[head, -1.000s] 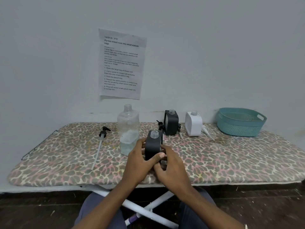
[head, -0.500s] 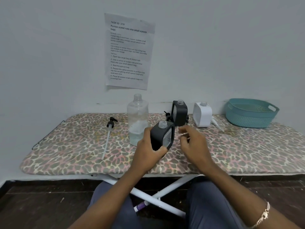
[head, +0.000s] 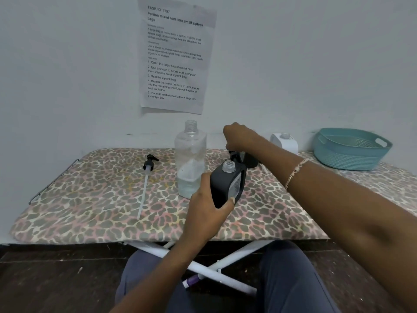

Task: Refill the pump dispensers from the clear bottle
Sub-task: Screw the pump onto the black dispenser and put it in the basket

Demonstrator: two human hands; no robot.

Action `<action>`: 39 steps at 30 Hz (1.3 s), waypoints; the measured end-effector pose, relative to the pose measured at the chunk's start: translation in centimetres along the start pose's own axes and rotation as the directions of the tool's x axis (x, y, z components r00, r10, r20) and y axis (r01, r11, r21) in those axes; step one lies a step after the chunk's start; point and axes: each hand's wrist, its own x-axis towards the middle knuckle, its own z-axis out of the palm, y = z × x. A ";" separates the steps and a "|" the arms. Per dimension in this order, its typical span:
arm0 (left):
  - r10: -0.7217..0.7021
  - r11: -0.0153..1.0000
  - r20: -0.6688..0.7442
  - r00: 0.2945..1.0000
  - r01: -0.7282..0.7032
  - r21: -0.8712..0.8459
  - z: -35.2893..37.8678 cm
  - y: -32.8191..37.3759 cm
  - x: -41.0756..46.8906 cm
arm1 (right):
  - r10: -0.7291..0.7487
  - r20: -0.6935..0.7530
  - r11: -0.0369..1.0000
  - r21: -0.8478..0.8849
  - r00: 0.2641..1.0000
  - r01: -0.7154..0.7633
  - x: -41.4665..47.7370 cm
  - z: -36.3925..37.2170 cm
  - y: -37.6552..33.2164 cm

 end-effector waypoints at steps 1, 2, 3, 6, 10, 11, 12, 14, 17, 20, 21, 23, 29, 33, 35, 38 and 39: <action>0.003 1.000 -0.002 1.000 -0.003 -0.001 0.1 0.0 0.0 | -0.015 0.031 0.998 -0.055 0.999 0.017 0.5 0.3 -0.3; 0.005 1.000 -0.003 1.000 -0.005 -0.002 0.1 -0.1 0.0 | -0.023 0.052 0.994 -0.108 0.998 0.029 1.0 0.8 -0.5; 0.005 1.000 -0.003 1.000 -0.005 -0.001 0.1 -0.1 0.0 | -0.043 0.068 0.988 -0.144 0.997 0.052 1.4 1.3 -0.5; 0.003 1.000 -0.007 1.000 -0.003 -0.001 0.1 -0.2 -0.1 | -0.066 0.109 0.972 -0.219 0.992 0.088 2.6 2.7 -0.7; -0.003 1.000 -0.007 1.000 0.003 -0.008 0.2 -0.3 -0.2 | -0.051 0.118 0.964 -0.255 0.992 0.080 3.4 3.4 -0.5; -0.002 1.000 -0.008 1.000 0.002 -0.010 0.3 -0.3 -0.1 | -0.045 0.125 0.962 -0.262 0.991 0.077 3.5 3.5 -0.5; -0.003 1.000 -0.009 1.000 0.003 -0.011 0.3 -0.3 -0.1 | -0.042 0.131 0.963 -0.259 0.990 0.075 3.5 3.6 -0.6; -0.001 1.000 -0.012 1.000 0.001 -0.009 0.3 -0.2 -0.1 | -0.038 0.127 0.964 -0.257 0.991 0.070 3.6 3.8 -0.6; -0.005 1.000 -0.012 1.000 0.005 -0.008 0.4 -0.3 -0.1 | -0.032 0.110 0.971 -0.231 0.993 0.057 3.6 4.2 -0.6; -0.003 1.000 -0.009 1.000 0.003 0.002 0.4 -0.3 -0.1 | -0.032 0.061 0.982 -0.182 0.998 0.042 3.6 4.5 -0.6; -0.002 1.000 -0.011 1.000 0.002 0.004 0.4 -0.3 -0.1 | -0.028 0.062 0.985 -0.169 0.998 0.039 3.5 4.5 -0.7; -0.005 1.000 -0.008 1.000 0.005 0.001 0.4 -0.3 -0.1 | -0.015 0.044 0.990 -0.139 0.999 0.021 3.3 4.2 -0.8; 0.004 1.000 -0.006 1.000 -0.004 0.002 0.5 -0.5 0.0 | 0.184 0.051 0.952 0.239 0.982 -0.191 3.8 2.3 -0.8; 0.016 1.000 0.000 1.000 -0.016 0.002 0.3 0.4 -0.4 | 0.290 0.036 0.766 0.591 0.956 -0.255 2.1 -0.8 0.7; 0.017 1.000 -0.005 1.000 -0.017 -0.001 0.2 0.1 -0.2 | 0.300 0.023 0.646 0.731 0.954 -0.221 1.5 -1.3 1.4; 0.012 1.000 -0.011 1.000 -0.012 -0.004 0.0 0.0 -0.3 | 0.306 -0.062 0.516 0.850 0.950 -0.111 -0.1 -2.3 2.1; 0.014 1.000 -0.010 1.000 -0.014 -0.006 -0.1 0.1 -0.4 | 0.309 -0.106 0.470 0.881 0.945 -0.055 -0.8 -3.0 2.4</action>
